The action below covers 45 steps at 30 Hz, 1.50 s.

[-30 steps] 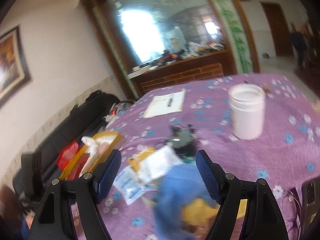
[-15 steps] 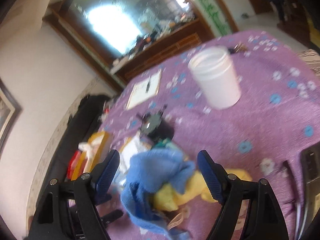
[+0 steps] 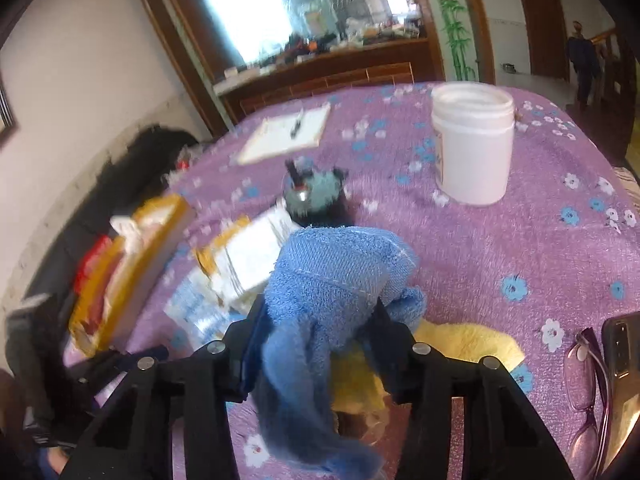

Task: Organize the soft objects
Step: 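Grasp the blue towel with the right gripper while the left gripper grasps the white desiccant packet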

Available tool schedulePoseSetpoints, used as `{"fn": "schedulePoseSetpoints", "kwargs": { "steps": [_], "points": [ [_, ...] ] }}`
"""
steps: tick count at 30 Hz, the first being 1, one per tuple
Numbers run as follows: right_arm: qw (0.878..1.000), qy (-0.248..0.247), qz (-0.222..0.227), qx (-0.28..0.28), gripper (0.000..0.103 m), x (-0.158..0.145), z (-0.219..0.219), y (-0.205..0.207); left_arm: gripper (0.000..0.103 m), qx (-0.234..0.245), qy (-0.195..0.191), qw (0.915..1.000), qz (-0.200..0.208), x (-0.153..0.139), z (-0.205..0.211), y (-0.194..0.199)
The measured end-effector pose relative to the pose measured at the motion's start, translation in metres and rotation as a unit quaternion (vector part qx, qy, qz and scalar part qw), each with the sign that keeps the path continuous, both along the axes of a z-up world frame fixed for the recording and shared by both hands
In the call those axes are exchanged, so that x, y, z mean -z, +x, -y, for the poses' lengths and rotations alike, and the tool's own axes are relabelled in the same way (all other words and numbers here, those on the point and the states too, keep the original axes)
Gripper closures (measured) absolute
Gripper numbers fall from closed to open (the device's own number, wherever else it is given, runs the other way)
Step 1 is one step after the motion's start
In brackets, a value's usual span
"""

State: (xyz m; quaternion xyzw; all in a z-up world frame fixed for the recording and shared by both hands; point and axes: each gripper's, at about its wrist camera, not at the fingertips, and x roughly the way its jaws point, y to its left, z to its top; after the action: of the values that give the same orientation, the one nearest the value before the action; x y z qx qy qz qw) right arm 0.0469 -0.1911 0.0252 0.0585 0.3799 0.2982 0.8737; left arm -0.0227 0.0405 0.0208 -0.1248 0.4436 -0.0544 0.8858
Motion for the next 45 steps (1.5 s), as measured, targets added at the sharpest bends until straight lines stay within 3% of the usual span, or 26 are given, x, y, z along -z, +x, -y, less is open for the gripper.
{"fn": "schedulePoseSetpoints", "kwargs": {
  "steps": [3,8,14,18,21,23,27,30,32,34,39,40,41,42,45],
  "points": [
    [0.999,0.036,0.016,0.015,0.052,-0.012,0.012,-0.001,0.016,-0.031,-0.022,0.9990,-0.025,-0.002,-0.012,0.015],
    [0.998,0.065,-0.005,0.017,0.051,-0.012,0.022,0.004,0.016,-0.089,-0.051,0.9930,-0.058,0.000,-0.031,0.045],
    [0.997,0.072,0.000,0.013,0.051,-0.016,0.019,0.000,0.012,-0.120,-0.010,0.9913,-0.053,0.007,-0.032,0.079],
    [0.997,0.075,-0.002,0.012,0.051,-0.016,0.020,0.002,0.010,-0.088,0.025,0.9953,-0.034,0.011,-0.026,0.089],
    [0.997,0.079,-0.003,0.013,0.051,-0.016,0.021,0.002,0.025,-0.071,0.033,0.9966,-0.026,0.008,-0.024,0.076],
    [0.997,0.080,-0.003,0.012,0.051,-0.016,0.021,0.002,0.043,-0.057,0.049,0.9969,-0.024,0.008,-0.023,0.064],
    [0.996,0.083,-0.005,0.008,0.051,-0.016,0.019,0.000,0.044,-0.035,0.045,0.9981,-0.026,0.007,-0.026,0.049],
    [0.997,0.083,-0.006,0.009,0.051,-0.015,0.018,0.002,0.035,-0.040,0.044,0.9978,-0.031,0.007,-0.024,0.042],
    [0.997,0.082,-0.008,0.010,0.051,-0.014,0.018,0.003,0.012,-0.041,0.042,0.9975,-0.041,0.008,-0.020,0.040],
    [0.997,0.082,-0.008,0.011,0.051,-0.013,0.018,0.003,0.007,-0.044,0.043,0.9971,-0.045,0.010,-0.014,0.039],
    [0.997,0.082,-0.007,0.009,0.051,-0.013,0.017,0.003,0.008,-0.046,0.078,0.9956,-0.024,0.014,0.001,0.045],
    [0.997,0.083,-0.007,0.009,0.051,-0.013,0.017,0.003,0.013,-0.044,0.087,0.9951,-0.019,0.014,0.004,0.045],
    [0.996,0.083,-0.007,0.010,0.051,-0.013,0.018,0.003,0.029,-0.045,0.105,0.9934,-0.012,0.014,0.006,0.044],
    [0.996,0.083,-0.007,0.010,0.051,-0.013,0.018,0.003,0.035,-0.047,0.115,0.9923,-0.007,0.013,0.006,0.044],
    [0.996,0.085,-0.005,0.010,0.051,-0.014,0.018,0.002,0.047,-0.041,0.089,0.9952,-0.003,0.010,-0.005,0.040]
  ]
}}
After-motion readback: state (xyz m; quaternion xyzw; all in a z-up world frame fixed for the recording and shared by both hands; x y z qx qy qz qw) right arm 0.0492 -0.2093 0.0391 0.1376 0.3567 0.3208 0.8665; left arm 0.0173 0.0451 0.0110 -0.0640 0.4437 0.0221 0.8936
